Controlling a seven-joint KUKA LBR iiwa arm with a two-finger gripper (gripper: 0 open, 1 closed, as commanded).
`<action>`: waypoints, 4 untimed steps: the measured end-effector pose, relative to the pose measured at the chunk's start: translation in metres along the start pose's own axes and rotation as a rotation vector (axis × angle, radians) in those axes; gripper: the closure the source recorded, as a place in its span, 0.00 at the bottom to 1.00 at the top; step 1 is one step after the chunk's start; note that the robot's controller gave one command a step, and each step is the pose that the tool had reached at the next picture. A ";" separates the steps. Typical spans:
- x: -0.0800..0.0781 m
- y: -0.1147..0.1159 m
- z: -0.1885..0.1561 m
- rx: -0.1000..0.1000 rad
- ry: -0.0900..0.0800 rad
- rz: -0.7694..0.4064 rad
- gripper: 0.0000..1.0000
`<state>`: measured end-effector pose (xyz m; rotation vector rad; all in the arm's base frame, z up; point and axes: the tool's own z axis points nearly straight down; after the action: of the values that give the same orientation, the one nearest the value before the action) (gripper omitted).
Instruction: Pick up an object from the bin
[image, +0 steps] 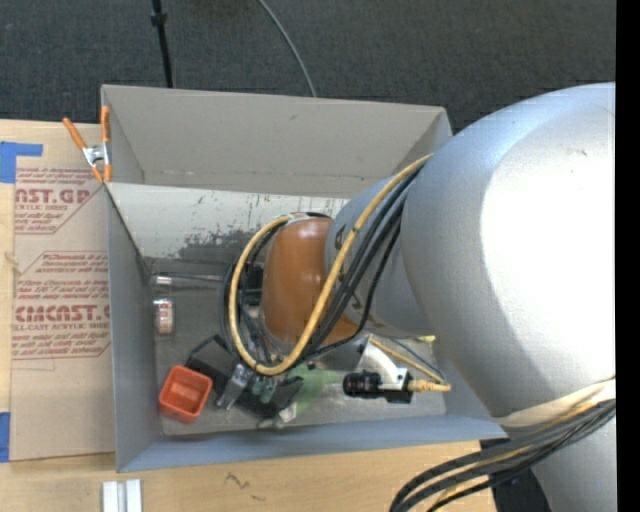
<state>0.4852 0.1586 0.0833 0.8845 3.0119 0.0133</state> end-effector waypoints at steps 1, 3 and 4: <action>0.002 -0.003 -0.012 0.012 0.005 0.000 1.00; 0.001 -0.003 -0.031 0.012 0.002 0.000 1.00; 0.003 -0.004 -0.038 0.018 0.008 0.001 1.00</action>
Offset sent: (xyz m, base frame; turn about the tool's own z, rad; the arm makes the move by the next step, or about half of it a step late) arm 0.0001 -0.0003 0.0200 0.0000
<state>0.4803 0.1561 0.1214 0.8890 3.0239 -0.0105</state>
